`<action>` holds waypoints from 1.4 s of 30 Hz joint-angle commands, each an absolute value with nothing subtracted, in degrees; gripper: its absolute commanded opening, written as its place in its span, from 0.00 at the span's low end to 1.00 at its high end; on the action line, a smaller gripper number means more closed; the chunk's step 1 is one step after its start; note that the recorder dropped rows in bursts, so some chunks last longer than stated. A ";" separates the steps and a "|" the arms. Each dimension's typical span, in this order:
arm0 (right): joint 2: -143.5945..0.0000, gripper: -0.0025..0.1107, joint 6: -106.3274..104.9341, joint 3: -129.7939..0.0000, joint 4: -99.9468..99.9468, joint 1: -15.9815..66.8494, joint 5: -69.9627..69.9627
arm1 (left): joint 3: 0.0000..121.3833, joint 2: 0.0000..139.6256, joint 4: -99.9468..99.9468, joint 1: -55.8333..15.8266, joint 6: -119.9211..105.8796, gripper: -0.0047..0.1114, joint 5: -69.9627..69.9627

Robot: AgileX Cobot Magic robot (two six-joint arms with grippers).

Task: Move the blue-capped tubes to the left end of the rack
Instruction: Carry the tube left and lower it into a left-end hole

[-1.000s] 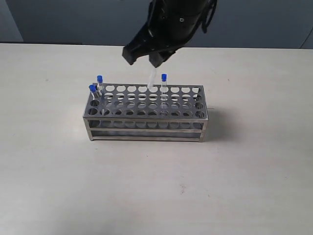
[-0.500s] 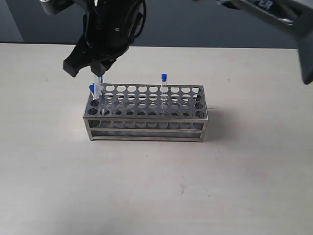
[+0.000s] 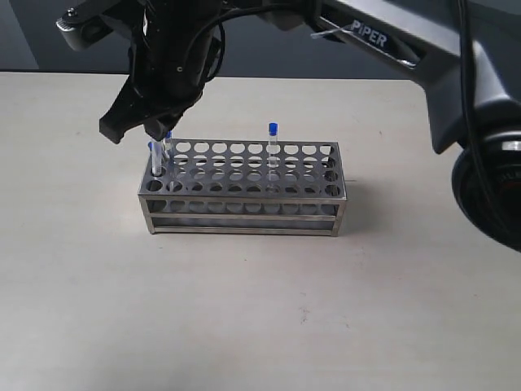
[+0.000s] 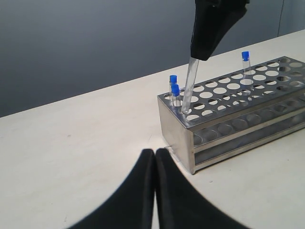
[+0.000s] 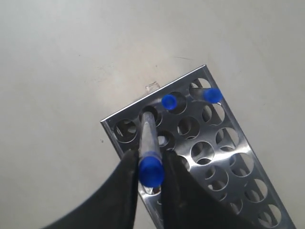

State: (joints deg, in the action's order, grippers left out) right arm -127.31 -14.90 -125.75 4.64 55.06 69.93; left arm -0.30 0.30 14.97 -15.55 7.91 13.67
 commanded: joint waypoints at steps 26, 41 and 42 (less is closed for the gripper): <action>-134.09 0.03 -18.78 -126.00 15.45 55.06 65.38 | 0.00 0.00 14.97 -16.18 8.18 0.05 13.29; -133.41 0.17 -18.34 -126.00 13.07 55.06 68.53 | 0.00 0.00 14.97 -16.18 8.18 0.05 13.29; -133.41 0.22 -18.34 -126.00 13.07 55.06 68.66 | 0.00 0.00 14.97 -16.18 8.18 0.05 13.29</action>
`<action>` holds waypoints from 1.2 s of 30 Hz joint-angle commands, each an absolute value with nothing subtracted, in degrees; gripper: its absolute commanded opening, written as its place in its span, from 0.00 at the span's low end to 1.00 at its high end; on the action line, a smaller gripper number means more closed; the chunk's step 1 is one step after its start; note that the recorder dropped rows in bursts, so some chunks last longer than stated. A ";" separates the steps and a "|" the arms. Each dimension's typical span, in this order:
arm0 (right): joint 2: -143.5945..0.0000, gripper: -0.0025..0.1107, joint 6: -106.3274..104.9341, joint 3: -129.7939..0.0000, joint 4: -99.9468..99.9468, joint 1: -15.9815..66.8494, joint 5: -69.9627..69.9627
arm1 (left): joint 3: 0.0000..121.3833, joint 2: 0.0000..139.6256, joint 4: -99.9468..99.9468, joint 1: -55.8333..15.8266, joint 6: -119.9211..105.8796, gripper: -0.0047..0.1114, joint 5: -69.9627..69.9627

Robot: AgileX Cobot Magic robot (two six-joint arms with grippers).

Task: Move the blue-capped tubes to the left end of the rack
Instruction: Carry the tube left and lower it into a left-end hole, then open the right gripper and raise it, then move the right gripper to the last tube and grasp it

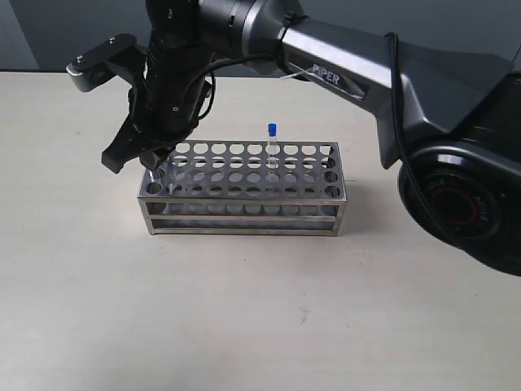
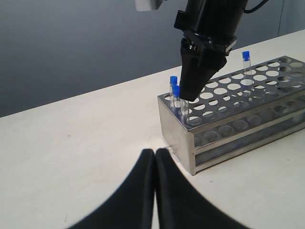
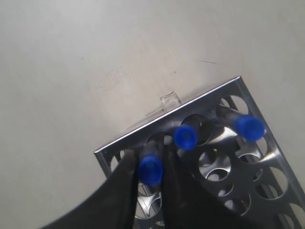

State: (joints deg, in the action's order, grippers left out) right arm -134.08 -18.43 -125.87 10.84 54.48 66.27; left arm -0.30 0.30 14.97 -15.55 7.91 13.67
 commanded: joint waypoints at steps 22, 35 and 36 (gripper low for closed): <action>-123.97 0.39 -12.52 -126.00 -0.60 54.04 69.96 | 0.00 0.00 15.17 -16.18 8.18 0.05 13.29; -123.65 0.39 -5.31 -118.01 -1.37 40.44 69.96 | 0.00 0.00 15.17 -16.18 8.18 0.05 13.29; -123.65 0.39 -5.31 -116.50 -1.37 40.43 69.96 | 0.00 0.00 15.17 -16.18 8.18 0.05 13.29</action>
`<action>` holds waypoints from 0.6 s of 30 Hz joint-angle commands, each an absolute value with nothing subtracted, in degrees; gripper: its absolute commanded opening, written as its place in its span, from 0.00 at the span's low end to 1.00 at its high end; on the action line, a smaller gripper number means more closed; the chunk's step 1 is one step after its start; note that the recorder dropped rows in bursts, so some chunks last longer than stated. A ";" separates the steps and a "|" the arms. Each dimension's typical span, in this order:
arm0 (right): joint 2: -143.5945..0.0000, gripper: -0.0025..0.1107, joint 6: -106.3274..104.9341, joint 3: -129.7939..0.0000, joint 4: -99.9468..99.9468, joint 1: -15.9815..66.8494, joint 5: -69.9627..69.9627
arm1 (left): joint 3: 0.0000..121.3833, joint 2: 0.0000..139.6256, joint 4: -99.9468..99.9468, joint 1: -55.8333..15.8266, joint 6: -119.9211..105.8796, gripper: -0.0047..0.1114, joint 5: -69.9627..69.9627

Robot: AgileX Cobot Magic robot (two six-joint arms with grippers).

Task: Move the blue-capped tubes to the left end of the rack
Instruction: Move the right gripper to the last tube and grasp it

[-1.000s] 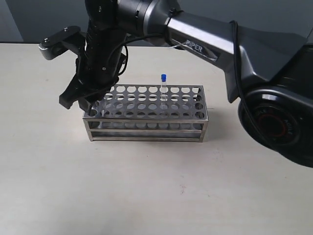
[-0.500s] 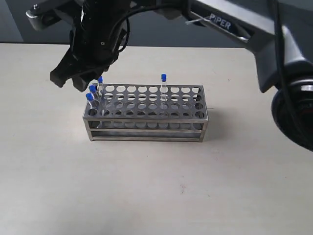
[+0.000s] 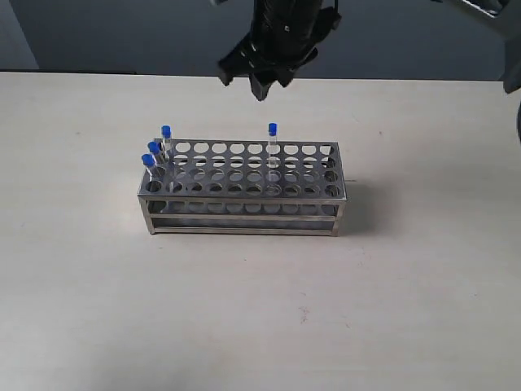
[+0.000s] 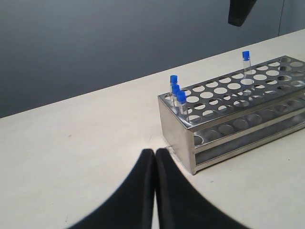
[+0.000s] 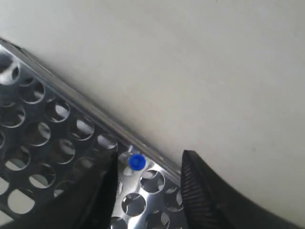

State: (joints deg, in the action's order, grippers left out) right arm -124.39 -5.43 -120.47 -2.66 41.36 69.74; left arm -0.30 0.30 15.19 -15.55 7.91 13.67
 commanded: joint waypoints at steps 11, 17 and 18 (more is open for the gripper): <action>-129.03 0.37 -5.80 -114.86 0.00 40.43 68.72 | 0.00 0.00 15.17 -16.18 8.18 0.05 13.29; -128.74 0.03 -5.80 -115.00 0.00 40.43 68.61 | 0.00 0.00 15.17 -16.18 8.18 0.05 13.29; -128.48 0.03 -5.80 -115.07 0.00 40.43 68.61 | 0.00 0.00 15.17 -16.18 8.18 0.05 13.29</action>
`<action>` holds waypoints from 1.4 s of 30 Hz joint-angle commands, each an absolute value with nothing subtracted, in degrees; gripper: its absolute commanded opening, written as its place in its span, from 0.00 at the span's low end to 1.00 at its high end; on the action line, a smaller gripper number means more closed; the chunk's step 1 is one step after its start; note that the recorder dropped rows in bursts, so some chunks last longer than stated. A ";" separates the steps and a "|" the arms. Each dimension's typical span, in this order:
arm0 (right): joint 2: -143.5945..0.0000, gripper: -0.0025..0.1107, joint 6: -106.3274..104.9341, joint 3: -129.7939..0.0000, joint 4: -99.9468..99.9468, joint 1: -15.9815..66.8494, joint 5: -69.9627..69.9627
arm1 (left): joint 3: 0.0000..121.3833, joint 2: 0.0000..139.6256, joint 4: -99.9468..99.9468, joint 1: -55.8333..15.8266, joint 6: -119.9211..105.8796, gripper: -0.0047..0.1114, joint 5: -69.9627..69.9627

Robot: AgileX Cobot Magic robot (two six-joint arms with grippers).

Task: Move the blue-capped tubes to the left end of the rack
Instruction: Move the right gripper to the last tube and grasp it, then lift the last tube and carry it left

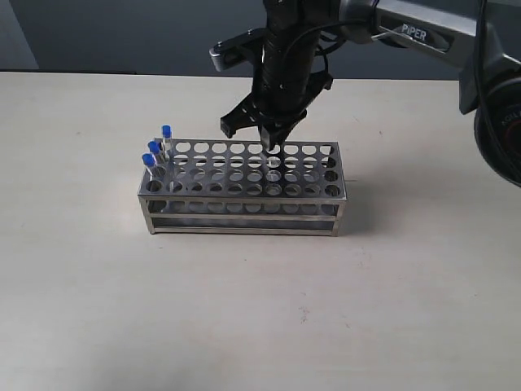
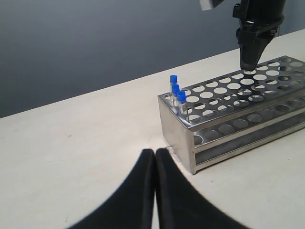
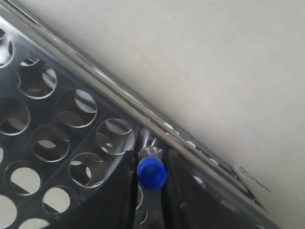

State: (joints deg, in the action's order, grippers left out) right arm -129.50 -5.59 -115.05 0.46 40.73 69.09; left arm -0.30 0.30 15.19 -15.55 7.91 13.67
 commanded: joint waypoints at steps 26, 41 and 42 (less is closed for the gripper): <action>-115.57 0.03 -7.55 -115.07 0.00 45.76 69.96 | 0.00 0.00 15.17 -16.18 8.18 0.05 13.29; -115.68 0.03 -14.97 -115.07 10.16 54.05 65.12 | 0.00 0.00 15.17 -16.18 8.18 0.05 13.29; -115.79 0.03 -14.97 -115.07 10.28 54.15 64.24 | 0.00 0.00 15.17 -16.18 8.18 0.05 13.29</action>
